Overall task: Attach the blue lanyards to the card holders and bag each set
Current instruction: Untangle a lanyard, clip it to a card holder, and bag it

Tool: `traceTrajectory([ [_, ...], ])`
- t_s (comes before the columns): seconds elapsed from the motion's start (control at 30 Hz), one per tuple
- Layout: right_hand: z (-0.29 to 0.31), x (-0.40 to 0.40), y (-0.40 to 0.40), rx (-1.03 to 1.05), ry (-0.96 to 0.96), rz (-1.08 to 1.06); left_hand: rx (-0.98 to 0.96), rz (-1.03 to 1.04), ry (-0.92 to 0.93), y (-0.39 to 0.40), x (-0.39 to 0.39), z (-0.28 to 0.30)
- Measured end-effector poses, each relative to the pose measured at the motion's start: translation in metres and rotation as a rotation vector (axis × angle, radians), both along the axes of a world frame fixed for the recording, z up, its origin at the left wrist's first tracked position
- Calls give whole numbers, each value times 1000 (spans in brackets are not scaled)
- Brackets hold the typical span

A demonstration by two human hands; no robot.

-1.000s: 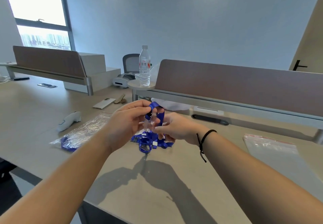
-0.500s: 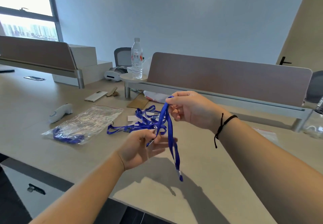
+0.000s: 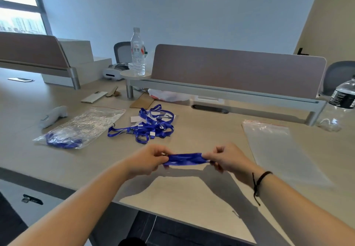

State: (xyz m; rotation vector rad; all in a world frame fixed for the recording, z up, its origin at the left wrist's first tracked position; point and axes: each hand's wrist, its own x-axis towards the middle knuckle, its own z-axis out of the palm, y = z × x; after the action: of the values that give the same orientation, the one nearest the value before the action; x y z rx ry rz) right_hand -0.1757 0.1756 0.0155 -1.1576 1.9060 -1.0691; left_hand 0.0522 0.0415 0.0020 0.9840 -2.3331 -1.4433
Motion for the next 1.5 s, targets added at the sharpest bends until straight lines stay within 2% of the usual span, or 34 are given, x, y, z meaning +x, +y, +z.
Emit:
traceTrajectory([
  [0.07, -26, 6, 0, -1, 118, -42, -269, -22, -83, -2, -2, -12],
  [0.2, -43, 13, -3, 33, 558, -8, -683, -77, -278, -5, 1, -29],
  [0.3, -36, 16, -5, 121, 711, 97, -856, -136, -303, -5, 7, -34],
  [0.33, -33, 14, -7, 144, 689, 133, -871, -128, -292, -7, 8, -34],
  [0.4, -27, 6, -10, 133, 523, 168, -847, -92, -273, -11, 12, -33],
  [0.5, -16, -6, -10, 50, 347, 129, -747, -30, -216, -22, 18, -33],
  [0.67, -9, -17, -30, -38, 384, 48, -560, 141, -80, -47, 21, -36],
  [0.87, -22, -22, -103, 65, 537, 85, -505, 239, 65, -78, -1, -35],
  [0.93, -28, -19, -133, 87, 583, 91, -583, 170, -15, -93, -13, -32],
  [1.03, -36, -13, -180, 116, 628, 99, -704, 45, -249, -114, -30, -30],
  [1.13, -42, -10, -220, 158, 671, 178, -736, 19, -388, -132, -40, -38],
  [1.27, -51, -16, -252, 121, 698, 180, -710, 85, -394, -149, -46, -50],
  [1.4, -58, -24, -253, -9, 630, -3, -713, 161, -365, -154, -47, -53],
  [1.5, -57, -31, -240, 5, 700, -106, -709, 205, -354, -153, -46, -53],
])
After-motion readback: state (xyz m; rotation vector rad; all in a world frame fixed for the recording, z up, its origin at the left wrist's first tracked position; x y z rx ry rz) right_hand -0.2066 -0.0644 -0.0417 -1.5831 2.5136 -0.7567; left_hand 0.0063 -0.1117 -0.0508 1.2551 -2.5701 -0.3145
